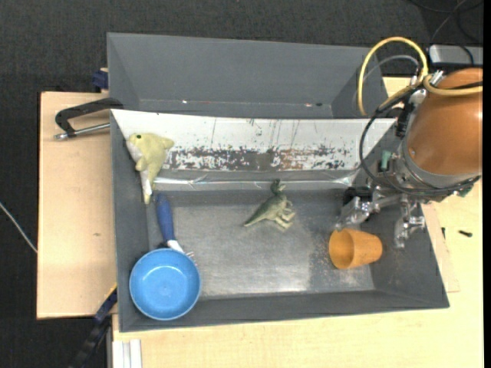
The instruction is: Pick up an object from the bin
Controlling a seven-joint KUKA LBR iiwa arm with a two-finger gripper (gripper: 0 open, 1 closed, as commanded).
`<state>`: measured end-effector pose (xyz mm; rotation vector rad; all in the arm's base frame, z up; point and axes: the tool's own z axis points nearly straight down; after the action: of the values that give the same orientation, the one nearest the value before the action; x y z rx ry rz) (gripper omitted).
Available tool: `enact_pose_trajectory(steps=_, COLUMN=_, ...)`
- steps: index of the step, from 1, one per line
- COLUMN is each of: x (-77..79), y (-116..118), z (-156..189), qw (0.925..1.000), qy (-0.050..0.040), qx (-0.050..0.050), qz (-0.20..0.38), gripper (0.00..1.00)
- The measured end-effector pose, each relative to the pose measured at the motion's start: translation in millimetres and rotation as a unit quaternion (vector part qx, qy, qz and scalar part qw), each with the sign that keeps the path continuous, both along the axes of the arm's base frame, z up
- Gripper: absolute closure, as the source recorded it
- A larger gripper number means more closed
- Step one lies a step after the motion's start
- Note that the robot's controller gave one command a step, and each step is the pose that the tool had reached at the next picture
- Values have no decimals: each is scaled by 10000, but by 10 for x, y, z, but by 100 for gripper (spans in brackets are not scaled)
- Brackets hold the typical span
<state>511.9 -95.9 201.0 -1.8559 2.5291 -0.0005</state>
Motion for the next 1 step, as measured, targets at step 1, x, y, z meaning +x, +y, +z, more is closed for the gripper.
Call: enact_pose_trajectory(steps=1, x=-1, y=36, z=-1262, qw=9638, qy=35, qx=3, qz=2665, gripper=0)
